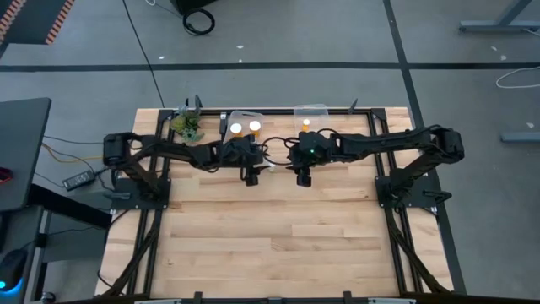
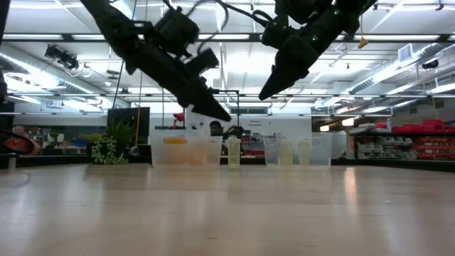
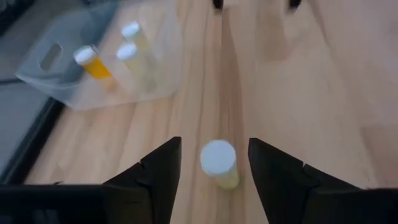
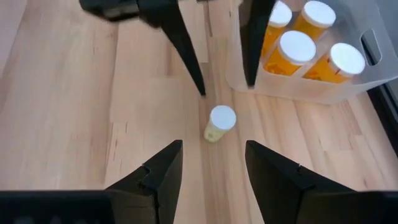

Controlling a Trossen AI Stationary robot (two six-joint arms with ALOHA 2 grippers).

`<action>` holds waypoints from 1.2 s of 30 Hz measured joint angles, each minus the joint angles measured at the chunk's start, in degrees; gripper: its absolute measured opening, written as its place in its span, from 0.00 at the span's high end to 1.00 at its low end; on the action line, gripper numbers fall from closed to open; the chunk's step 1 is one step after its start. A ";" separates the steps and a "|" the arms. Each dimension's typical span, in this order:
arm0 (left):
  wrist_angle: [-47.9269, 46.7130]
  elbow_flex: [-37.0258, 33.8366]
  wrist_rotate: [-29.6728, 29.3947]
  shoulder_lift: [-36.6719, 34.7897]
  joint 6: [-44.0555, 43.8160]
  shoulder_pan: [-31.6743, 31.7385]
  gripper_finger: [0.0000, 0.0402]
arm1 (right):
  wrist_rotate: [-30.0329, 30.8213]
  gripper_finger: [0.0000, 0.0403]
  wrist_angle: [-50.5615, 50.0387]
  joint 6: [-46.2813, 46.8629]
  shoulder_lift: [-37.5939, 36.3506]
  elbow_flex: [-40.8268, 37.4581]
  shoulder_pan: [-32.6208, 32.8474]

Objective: Pick and place medicine bottles into bin by pill shape (circle, oval)
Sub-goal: Put the small yellow pill bottle into the right transparent bin

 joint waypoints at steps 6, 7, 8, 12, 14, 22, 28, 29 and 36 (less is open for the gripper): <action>1.56 -6.68 0.11 -8.05 0.41 1.19 0.54 | 0.00 0.55 6.13 3.58 -0.05 -4.09 -0.04; 2.49 -7.84 -0.03 -9.34 0.41 1.69 0.55 | 0.03 0.55 6.63 4.40 -0.05 -4.54 -0.04; 3.20 -8.96 -0.05 -10.68 0.41 2.18 0.55 | 0.09 0.55 6.96 5.20 -0.05 -4.89 -0.04; 3.32 -12.50 -0.02 -15.57 0.21 3.69 0.56 | 0.31 0.55 7.91 7.53 0.40 -4.83 -0.04; 3.27 -13.74 0.01 -17.65 0.19 4.10 0.56 | 0.34 0.55 7.83 8.00 1.12 -4.32 -0.05; 3.68 -18.77 0.02 -24.72 -0.26 4.22 0.56 | 0.07 0.55 5.23 6.07 11.15 3.30 -0.07; 7.75 -25.11 0.00 -30.86 -2.43 4.25 0.56 | 0.36 0.55 -2.27 2.79 18.37 14.24 -0.16; 8.60 -25.94 0.13 -31.90 -3.03 4.39 0.56 | 0.44 0.55 -3.54 2.32 19.05 15.75 -0.40; 8.90 -31.16 -0.07 -40.79 -6.19 5.36 0.56 | -0.14 0.55 -9.64 -0.09 23.80 23.71 -2.01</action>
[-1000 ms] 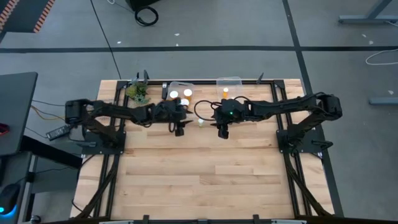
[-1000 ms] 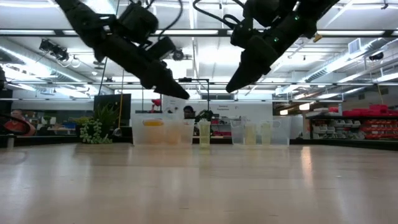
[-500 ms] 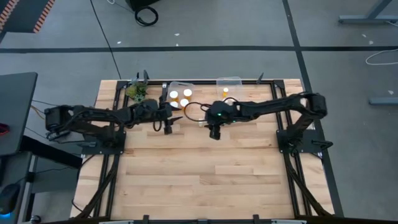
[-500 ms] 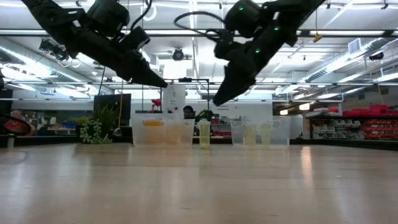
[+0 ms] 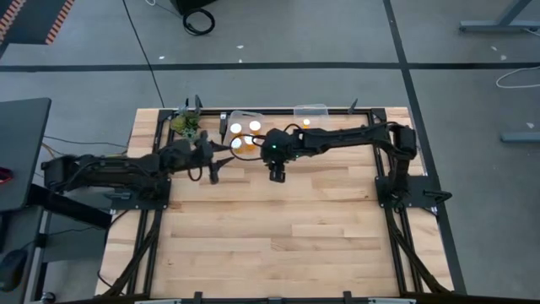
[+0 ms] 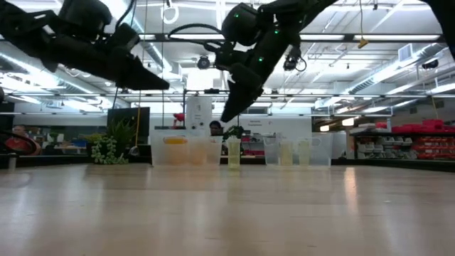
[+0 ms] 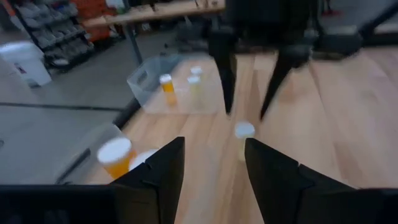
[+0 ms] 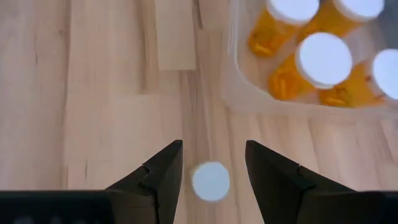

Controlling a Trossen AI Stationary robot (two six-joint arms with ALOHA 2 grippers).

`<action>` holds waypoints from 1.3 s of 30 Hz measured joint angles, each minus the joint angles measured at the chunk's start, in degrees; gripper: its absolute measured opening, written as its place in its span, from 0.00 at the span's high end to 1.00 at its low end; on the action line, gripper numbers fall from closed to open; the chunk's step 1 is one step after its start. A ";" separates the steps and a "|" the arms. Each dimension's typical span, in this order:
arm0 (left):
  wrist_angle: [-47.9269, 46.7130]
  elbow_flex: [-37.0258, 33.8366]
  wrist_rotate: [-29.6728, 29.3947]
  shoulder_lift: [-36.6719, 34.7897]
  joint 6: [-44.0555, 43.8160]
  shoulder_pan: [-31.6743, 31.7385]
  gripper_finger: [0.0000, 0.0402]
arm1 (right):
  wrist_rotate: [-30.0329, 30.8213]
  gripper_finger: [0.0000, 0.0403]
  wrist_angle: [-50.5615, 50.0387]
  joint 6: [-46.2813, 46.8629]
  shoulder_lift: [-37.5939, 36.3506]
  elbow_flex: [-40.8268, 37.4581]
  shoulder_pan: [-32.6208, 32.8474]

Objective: Pick and place medicine bottles into bin by pill shape (circle, oval)
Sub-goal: Put the small yellow pill bottle into the right transparent bin

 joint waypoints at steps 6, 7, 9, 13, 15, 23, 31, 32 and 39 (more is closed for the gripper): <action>0.23 -4.04 -0.19 -7.91 -2.81 0.66 0.57 | -1.99 0.55 -0.70 -1.33 3.34 2.83 -1.38; 0.42 -4.35 -0.17 -9.10 -2.97 0.75 0.57 | -2.28 0.55 0.02 -1.39 3.73 2.95 -1.60; 0.58 -5.70 -0.24 -11.98 -3.29 0.74 0.57 | -2.57 0.55 -0.86 -1.39 4.53 2.95 -2.04; 0.54 -7.87 -1.78 -17.80 -3.99 0.84 0.57 | -2.43 0.55 -0.79 -1.38 6.06 2.89 -2.38; 0.13 -8.91 -1.91 -20.56 -4.50 1.11 0.57 | -2.43 0.55 -0.96 -1.49 6.21 2.89 -2.32; -0.94 -13.51 -2.11 -29.37 -7.72 1.42 0.57 | -4.30 0.55 -0.61 -1.06 6.45 2.94 -2.31; -3.48 -14.91 -2.11 -34.40 -8.87 1.42 0.57 | -4.03 0.55 0.99 -2.65 6.45 2.00 -2.18; -3.84 -14.91 -2.11 -34.75 -8.87 1.42 0.57 | -4.05 0.54 1.09 -2.86 6.45 1.70 -2.18; -5.00 -14.95 -2.72 -34.82 -8.50 1.42 0.57 | -4.07 0.47 3.48 -3.05 6.45 -0.12 -2.16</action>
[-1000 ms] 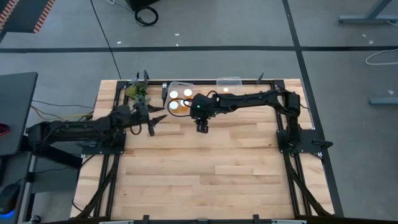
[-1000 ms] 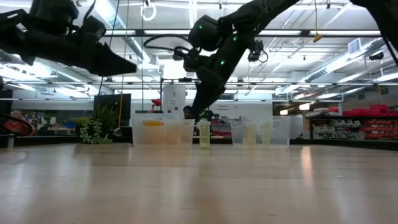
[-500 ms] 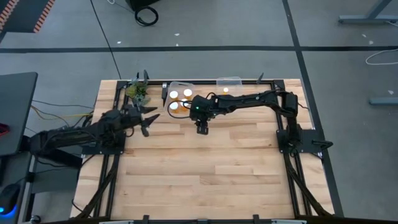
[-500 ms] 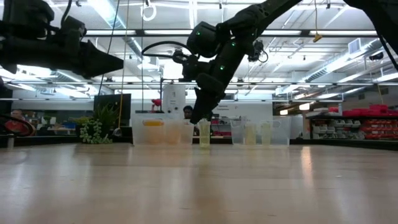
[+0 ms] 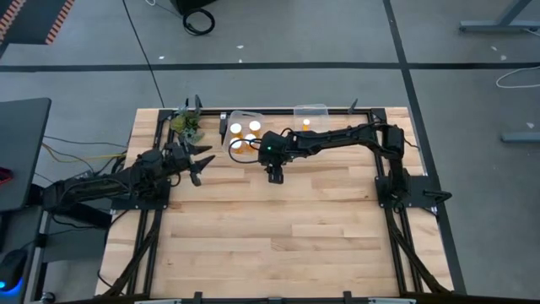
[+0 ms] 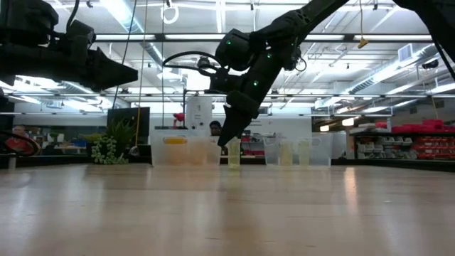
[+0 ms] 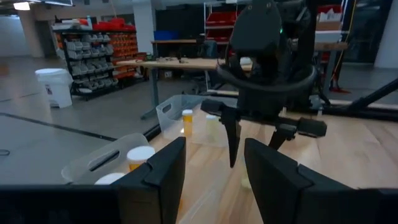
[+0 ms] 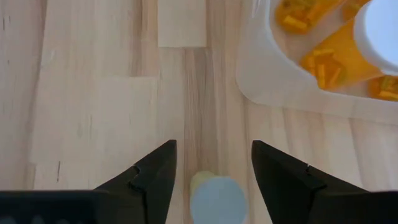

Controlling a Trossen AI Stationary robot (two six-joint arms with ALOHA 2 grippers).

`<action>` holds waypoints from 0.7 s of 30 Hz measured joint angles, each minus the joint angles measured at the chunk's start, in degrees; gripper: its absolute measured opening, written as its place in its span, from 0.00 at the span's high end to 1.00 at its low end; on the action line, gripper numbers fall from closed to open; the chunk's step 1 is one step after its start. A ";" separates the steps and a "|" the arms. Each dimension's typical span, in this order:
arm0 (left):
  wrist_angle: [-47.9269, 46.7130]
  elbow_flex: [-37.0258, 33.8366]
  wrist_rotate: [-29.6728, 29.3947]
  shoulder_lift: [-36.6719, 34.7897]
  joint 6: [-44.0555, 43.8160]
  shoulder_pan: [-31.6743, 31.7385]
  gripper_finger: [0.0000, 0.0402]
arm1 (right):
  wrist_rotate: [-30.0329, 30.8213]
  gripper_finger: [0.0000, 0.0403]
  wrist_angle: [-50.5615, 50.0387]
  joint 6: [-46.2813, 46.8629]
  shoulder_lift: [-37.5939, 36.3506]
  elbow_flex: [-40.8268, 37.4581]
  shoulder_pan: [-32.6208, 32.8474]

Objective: Pick and place medicine bottles into bin by pill shape (circle, oval)
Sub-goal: Put the small yellow pill bottle into the right transparent bin

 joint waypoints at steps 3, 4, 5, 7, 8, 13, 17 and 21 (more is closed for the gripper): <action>-0.81 0.00 -0.46 0.02 0.16 0.00 0.57 | 0.00 0.44 0.21 0.19 0.00 0.00 0.00; -0.85 0.00 -0.46 0.00 0.22 0.00 0.57 | 0.00 0.43 0.24 0.38 0.00 0.00 0.00; -0.92 0.00 -0.46 0.00 0.33 0.00 0.57 | 0.00 0.43 0.26 0.53 0.00 0.00 0.00; -1.06 0.00 -0.46 0.02 0.33 0.00 0.57 | 0.00 0.42 0.22 0.48 0.00 0.00 0.00; -1.06 0.00 -0.46 0.00 0.44 0.00 0.57 | 0.00 0.42 0.16 0.48 0.00 0.00 0.00; -1.60 -0.02 -0.46 0.02 1.21 0.00 0.57 | -0.05 0.43 0.24 0.48 0.00 0.00 0.00; -2.20 -0.02 -0.46 0.02 1.22 0.00 0.57 | -1.58 0.43 4.85 0.46 -0.04 -2.73 0.01; -2.65 -0.04 -0.46 0.02 1.25 0.00 0.57 | -1.75 0.43 10.65 0.52 -0.04 -6.54 0.04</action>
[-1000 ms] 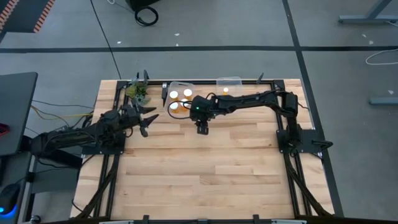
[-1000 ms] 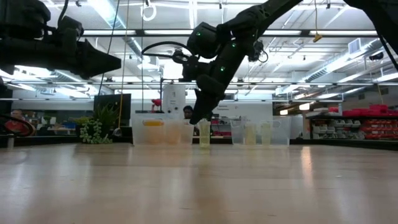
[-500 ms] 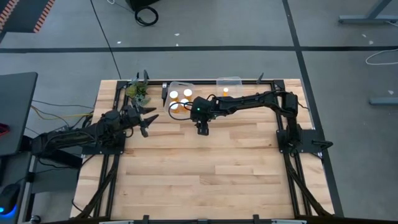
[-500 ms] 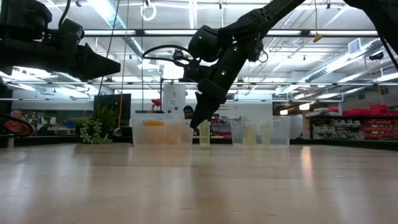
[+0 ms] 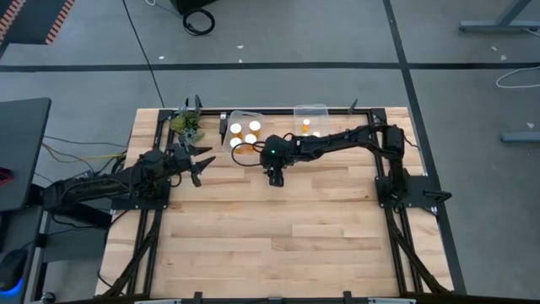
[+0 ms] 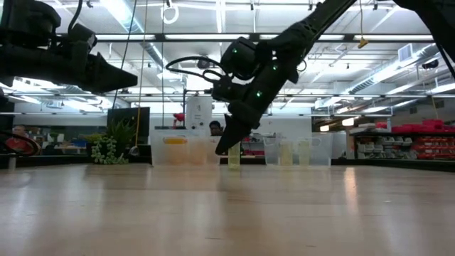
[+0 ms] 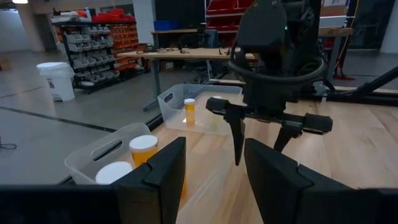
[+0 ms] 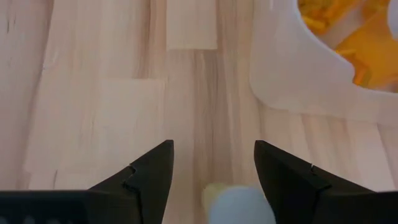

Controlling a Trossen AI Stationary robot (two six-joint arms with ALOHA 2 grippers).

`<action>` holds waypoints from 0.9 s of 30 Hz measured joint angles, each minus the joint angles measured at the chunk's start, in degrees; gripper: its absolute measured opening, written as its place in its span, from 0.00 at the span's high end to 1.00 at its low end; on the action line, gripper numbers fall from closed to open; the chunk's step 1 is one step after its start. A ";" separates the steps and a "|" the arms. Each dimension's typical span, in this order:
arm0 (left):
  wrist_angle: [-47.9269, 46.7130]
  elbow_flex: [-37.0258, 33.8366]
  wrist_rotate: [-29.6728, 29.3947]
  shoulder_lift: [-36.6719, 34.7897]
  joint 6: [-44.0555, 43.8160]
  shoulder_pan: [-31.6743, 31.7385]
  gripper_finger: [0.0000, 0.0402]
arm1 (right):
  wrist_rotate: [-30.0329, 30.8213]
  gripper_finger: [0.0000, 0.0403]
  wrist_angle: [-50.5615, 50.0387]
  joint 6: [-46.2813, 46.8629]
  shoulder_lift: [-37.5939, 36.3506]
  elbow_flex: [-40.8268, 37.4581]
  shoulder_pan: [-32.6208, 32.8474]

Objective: Pick and place medicine bottles into bin by pill shape (circle, oval)
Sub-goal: Put the small yellow pill bottle into the right transparent bin

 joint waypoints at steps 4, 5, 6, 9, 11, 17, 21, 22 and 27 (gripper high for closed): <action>-0.41 0.00 0.00 0.00 0.02 0.00 0.57 | -0.02 0.43 5.67 0.03 0.00 -3.38 0.00; -0.48 0.00 0.00 0.00 0.02 0.00 0.57 | -0.04 0.43 6.62 0.03 0.00 -3.87 0.00; -0.62 0.00 0.00 0.00 0.03 0.00 0.57 | -0.04 0.43 7.33 0.06 0.00 -4.31 0.00; -0.67 0.00 0.00 0.00 0.06 0.00 0.57 | -0.02 0.43 7.23 0.79 0.00 -5.29 -0.02; -0.69 0.00 0.00 0.00 0.11 0.00 0.57 | -0.02 0.43 7.56 1.28 0.00 -5.29 0.00; -1.02 -0.03 0.00 0.00 0.11 0.00 0.57 | -0.02 0.43 6.40 2.60 0.00 -4.18 -0.06; -1.32 -0.03 0.00 0.00 0.11 0.00 0.57 | -0.02 0.43 2.56 3.11 0.00 -2.88 -0.44; -1.48 -0.03 0.00 0.00 0.10 0.00 0.57 | -0.03 0.43 1.80 3.13 0.00 -2.63 -0.45; -1.87 -0.03 -0.02 0.02 0.09 0.00 0.57 | -0.04 0.43 -1.53 3.02 -0.24 -0.94 -0.44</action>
